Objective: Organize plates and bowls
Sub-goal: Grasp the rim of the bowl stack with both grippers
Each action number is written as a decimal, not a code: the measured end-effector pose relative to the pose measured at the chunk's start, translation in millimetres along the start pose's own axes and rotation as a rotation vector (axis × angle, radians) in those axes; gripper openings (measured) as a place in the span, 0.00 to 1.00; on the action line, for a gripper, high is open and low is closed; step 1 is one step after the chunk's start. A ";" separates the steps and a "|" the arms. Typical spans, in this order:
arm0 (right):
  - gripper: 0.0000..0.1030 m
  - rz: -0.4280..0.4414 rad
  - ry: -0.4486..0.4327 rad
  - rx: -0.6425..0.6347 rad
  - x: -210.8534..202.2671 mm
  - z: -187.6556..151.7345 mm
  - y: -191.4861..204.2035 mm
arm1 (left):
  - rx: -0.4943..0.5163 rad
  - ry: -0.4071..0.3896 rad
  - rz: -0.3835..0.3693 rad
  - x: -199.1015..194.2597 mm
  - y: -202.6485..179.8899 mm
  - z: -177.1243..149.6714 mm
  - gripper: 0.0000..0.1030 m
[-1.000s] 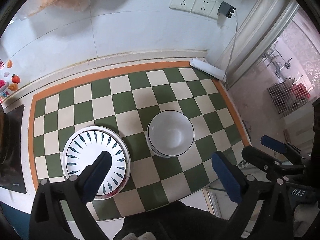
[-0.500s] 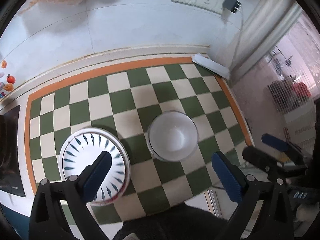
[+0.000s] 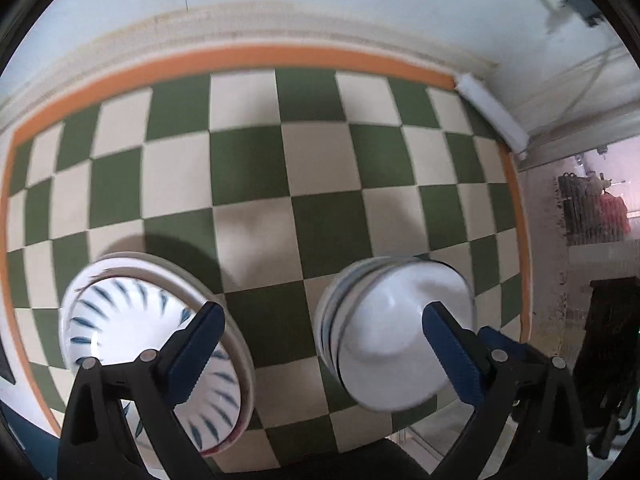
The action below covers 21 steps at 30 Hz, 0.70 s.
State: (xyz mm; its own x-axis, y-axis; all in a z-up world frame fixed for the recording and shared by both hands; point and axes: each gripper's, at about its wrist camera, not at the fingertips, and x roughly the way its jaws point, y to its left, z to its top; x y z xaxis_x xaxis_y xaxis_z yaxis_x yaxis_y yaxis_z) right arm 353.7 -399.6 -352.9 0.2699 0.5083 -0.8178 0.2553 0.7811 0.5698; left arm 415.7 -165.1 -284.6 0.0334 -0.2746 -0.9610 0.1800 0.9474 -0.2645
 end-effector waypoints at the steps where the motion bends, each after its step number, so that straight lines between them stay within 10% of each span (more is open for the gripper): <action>1: 0.97 0.013 0.013 0.018 9.7 1.6 -5.9 | 0.000 0.022 -0.006 8.4 0.7 3.3 0.94; 15: 0.61 0.187 0.154 0.125 96.1 10.1 -49.4 | 0.025 0.204 -0.182 80.6 -3.8 10.5 0.53; 21: 0.56 0.177 0.158 0.095 106.5 9.3 -42.7 | 0.030 0.173 -0.154 75.8 -8.8 4.3 0.53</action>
State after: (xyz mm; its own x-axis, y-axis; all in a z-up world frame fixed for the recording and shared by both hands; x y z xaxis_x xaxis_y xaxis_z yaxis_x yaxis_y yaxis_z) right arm 380.2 -382.3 -463.6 0.1715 0.6903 -0.7029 0.3056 0.6410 0.7041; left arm 420.9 -194.9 -354.8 -0.1654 -0.3810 -0.9097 0.1992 0.8905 -0.4092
